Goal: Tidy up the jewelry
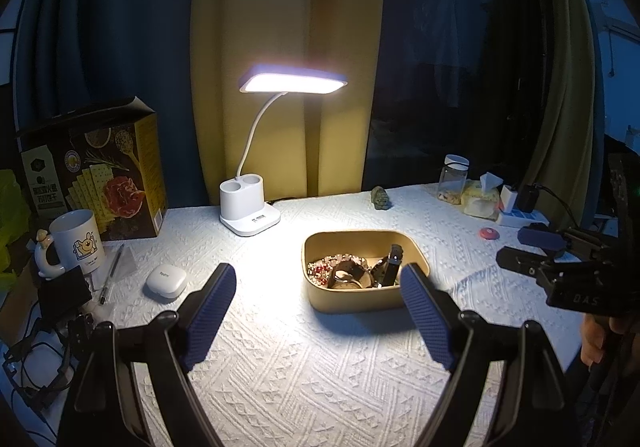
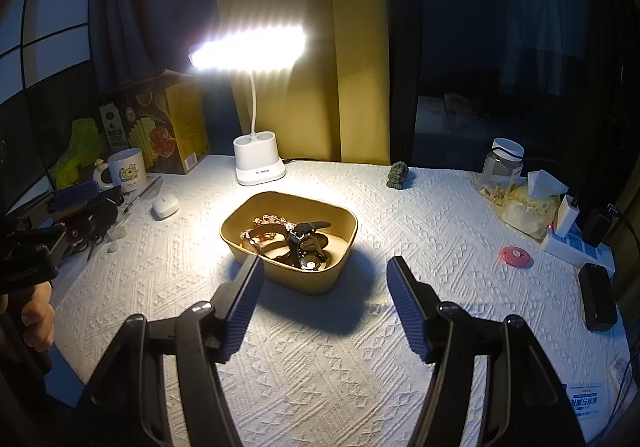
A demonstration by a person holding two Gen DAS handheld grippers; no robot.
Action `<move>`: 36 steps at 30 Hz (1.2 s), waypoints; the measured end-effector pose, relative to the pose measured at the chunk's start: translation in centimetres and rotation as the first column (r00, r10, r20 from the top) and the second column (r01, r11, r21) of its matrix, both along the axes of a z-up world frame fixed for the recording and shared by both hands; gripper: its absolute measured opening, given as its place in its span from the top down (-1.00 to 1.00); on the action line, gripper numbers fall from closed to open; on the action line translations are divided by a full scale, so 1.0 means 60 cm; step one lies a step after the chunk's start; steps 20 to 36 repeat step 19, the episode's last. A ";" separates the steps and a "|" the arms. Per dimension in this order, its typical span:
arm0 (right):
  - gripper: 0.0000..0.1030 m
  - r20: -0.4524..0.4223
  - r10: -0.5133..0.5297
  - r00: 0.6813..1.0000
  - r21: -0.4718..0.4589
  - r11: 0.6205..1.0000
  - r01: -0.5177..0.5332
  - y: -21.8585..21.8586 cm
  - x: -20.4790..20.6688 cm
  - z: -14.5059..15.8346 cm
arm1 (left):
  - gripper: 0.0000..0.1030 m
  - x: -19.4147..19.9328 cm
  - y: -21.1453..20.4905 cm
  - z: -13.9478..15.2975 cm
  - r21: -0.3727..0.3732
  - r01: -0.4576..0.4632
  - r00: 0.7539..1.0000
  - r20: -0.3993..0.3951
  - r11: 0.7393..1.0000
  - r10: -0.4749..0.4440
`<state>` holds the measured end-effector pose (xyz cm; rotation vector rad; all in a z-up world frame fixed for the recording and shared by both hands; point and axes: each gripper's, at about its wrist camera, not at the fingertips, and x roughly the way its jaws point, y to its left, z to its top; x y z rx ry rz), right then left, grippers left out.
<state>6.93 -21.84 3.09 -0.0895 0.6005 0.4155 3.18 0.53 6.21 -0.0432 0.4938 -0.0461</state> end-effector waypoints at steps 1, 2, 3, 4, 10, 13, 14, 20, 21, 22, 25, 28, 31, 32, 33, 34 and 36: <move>-0.20 -0.002 -0.001 1.000 0.000 1.000 0.001 0.000 0.001 -0.001 | -0.63 0.000 0.000 0.000 0.000 0.000 1.000 -0.001 1.000 0.000; -0.20 -0.003 -0.002 1.000 0.001 1.000 0.002 -0.001 0.001 -0.001 | -0.63 0.001 0.000 0.000 -0.001 0.000 1.000 -0.003 1.000 0.000; -0.20 -0.004 -0.002 1.000 0.001 1.000 0.002 -0.001 0.002 -0.002 | -0.63 0.002 0.000 -0.001 -0.002 0.000 1.000 -0.003 1.000 0.000; -0.20 -0.004 -0.002 1.000 0.001 1.000 0.002 -0.001 0.003 -0.002 | -0.63 0.002 0.000 -0.001 -0.003 0.000 1.000 -0.003 1.000 0.000; -0.20 -0.008 -0.004 1.000 0.003 1.000 0.004 -0.003 0.005 -0.004 | -0.63 0.004 -0.001 -0.002 0.000 0.002 1.000 -0.007 1.000 -0.002; -0.20 -0.013 -0.004 1.000 0.004 1.000 0.004 -0.004 0.008 -0.007 | -0.63 0.009 -0.003 -0.004 0.002 0.005 1.000 -0.013 1.000 -0.005; -0.20 -0.015 -0.003 1.000 0.005 1.000 0.003 -0.004 0.010 -0.008 | -0.63 0.010 -0.004 -0.005 0.003 0.005 1.000 -0.015 1.000 -0.005; -0.20 -0.036 -0.006 0.999 0.003 1.000 0.006 -0.007 0.029 -0.020 | -0.63 0.027 -0.007 -0.015 0.016 0.014 0.999 -0.041 1.000 -0.013; -0.20 -0.036 -0.006 0.999 0.003 1.000 0.006 -0.007 0.029 -0.020 | -0.63 0.027 -0.007 -0.015 0.016 0.014 0.999 -0.041 1.000 -0.013; -0.20 -0.036 -0.006 0.999 0.003 1.000 0.006 -0.007 0.029 -0.020 | -0.63 0.027 -0.007 -0.015 0.016 0.014 0.999 -0.041 1.000 -0.013; -0.20 -0.036 -0.006 0.999 0.003 1.000 0.006 -0.007 0.029 -0.020 | -0.63 0.027 -0.007 -0.015 0.016 0.014 0.999 -0.041 1.000 -0.013; -0.20 -0.036 -0.006 0.999 0.003 1.000 0.006 -0.007 0.029 -0.020 | -0.63 0.027 -0.007 -0.015 0.016 0.014 0.999 -0.041 1.000 -0.013; -0.20 -0.036 -0.006 0.999 0.003 1.000 0.006 -0.007 0.029 -0.020 | -0.63 0.027 -0.007 -0.015 0.016 0.014 0.999 -0.041 1.000 -0.013; -0.20 -0.036 -0.006 0.999 0.003 1.000 0.006 -0.007 0.029 -0.020 | -0.63 0.027 -0.007 -0.015 0.016 0.014 0.999 -0.041 1.000 -0.013; -0.20 -0.036 -0.006 0.999 0.003 1.000 0.006 -0.007 0.029 -0.020 | -0.63 0.027 -0.007 -0.015 0.016 0.014 0.999 -0.041 1.000 -0.013; -0.20 -0.036 -0.006 0.999 0.003 1.000 0.006 -0.007 0.029 -0.020 | -0.63 0.027 -0.007 -0.015 0.016 0.014 0.999 -0.041 1.000 -0.013; -0.20 -0.036 -0.006 0.999 0.003 1.000 0.006 -0.007 0.029 -0.020 | -0.63 0.027 -0.007 -0.015 0.016 0.014 0.999 -0.041 1.000 -0.013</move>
